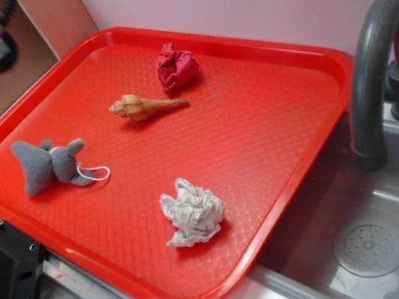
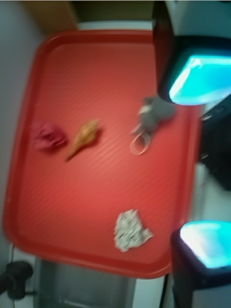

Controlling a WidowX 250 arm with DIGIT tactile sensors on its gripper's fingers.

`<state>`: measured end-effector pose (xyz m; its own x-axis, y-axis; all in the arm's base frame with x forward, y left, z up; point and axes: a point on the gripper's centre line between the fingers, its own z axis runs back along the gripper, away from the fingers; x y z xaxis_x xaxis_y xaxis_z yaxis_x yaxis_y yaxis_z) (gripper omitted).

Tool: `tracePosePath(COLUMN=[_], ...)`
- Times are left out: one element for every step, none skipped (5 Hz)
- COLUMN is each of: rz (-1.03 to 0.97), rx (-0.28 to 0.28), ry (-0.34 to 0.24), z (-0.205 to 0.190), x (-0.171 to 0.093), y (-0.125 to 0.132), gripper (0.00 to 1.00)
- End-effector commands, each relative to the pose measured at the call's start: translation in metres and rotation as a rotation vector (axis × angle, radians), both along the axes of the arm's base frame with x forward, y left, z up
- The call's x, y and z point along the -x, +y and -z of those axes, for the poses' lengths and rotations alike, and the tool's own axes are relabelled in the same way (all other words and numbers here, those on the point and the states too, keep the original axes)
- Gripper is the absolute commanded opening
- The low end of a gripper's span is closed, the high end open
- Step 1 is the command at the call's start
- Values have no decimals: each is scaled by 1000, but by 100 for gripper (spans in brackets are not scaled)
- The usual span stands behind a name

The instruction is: Grab the white paper.

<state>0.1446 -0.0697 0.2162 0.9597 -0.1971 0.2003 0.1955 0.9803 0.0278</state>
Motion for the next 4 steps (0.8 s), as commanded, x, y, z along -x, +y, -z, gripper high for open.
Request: tracePosePath(rz=[165, 122, 141, 144], rx=[73, 81, 36, 17], ry=[-17, 7, 51, 86], z=[51, 80, 109, 128], x=[-12, -22, -27, -32], y=[-68, -75, -86, -86], gripper=[100, 100, 100, 100])
